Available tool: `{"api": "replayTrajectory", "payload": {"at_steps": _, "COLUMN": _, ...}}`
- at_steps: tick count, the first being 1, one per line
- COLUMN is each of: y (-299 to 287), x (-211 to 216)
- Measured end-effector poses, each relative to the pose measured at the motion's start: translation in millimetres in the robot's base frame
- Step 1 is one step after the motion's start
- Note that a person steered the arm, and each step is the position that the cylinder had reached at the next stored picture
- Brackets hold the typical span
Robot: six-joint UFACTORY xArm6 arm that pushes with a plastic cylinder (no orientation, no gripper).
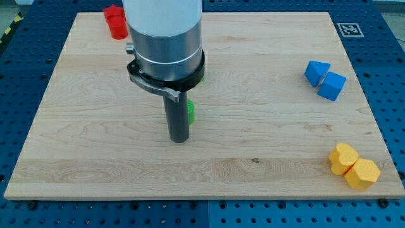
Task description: Push green circle to green star
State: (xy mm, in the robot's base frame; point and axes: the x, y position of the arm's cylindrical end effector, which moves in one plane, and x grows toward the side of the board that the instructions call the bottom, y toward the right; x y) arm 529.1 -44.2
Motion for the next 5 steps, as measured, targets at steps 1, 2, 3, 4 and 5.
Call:
{"api": "replayTrajectory", "payload": {"at_steps": 1, "y": 0, "x": -3}}
{"api": "replayTrajectory", "payload": {"at_steps": 2, "y": 0, "x": -11}}
{"api": "replayTrajectory", "payload": {"at_steps": 3, "y": 0, "x": -20}}
{"api": "replayTrajectory", "payload": {"at_steps": 4, "y": 2, "x": -40}}
{"api": "replayTrajectory", "payload": {"at_steps": 5, "y": 2, "x": -71}}
